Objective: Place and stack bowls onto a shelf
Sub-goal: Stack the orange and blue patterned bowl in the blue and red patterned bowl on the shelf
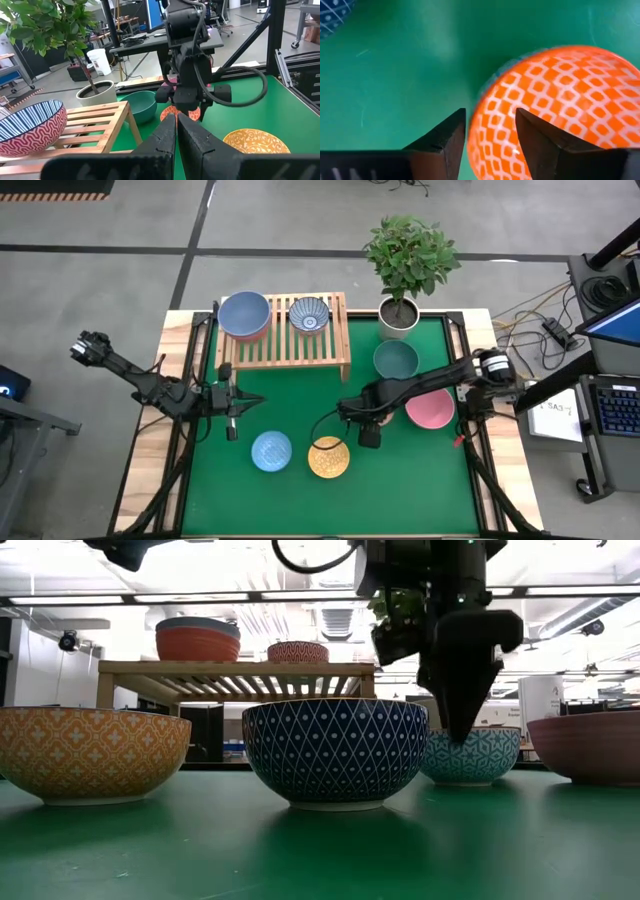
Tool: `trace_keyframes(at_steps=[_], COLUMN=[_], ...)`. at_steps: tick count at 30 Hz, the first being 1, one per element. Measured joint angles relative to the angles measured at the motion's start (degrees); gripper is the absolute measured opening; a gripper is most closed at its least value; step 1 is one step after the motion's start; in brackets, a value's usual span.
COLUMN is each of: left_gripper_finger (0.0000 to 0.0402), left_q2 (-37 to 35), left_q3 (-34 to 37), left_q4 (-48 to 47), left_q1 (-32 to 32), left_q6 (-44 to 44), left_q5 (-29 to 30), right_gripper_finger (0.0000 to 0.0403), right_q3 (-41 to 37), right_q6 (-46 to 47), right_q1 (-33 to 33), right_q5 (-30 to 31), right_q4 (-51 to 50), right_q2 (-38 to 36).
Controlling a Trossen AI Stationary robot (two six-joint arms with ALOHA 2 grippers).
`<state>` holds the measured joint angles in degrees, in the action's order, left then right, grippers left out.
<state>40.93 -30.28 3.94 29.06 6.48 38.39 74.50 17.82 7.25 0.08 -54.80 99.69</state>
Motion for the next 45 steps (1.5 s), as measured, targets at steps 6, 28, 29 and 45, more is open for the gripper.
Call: trace_keyframes(at_steps=[6,28,29,45], left_gripper_finger=[0.0000,0.0000,0.0000,0.0000], left_q2=[0.0,0.0,0.0,0.1], left_q3=[0.0,0.0,0.0,0.0], left_q4=[-0.1,-0.1,-0.1,-0.1], left_q1=[0.0,0.0,0.0,0.0], left_q6=[0.0,0.3,0.3,0.7], left_q5=[0.0,0.0,0.0,0.0], right_gripper_finger=[0.0079,0.0013,0.0013,0.0013], right_q3=[0.0,28.8,30.0,48.3], right_q6=[-1.1,-16.9,-18.6,-34.8], right_q1=[0.5,3.3,3.4,0.9], right_q5=[-1.1,-3.0,-3.0,13.3], right_q4=[0.9,-3.8,-2.1,-6.9], right_q2=[1.4,0.1,0.1,0.1])
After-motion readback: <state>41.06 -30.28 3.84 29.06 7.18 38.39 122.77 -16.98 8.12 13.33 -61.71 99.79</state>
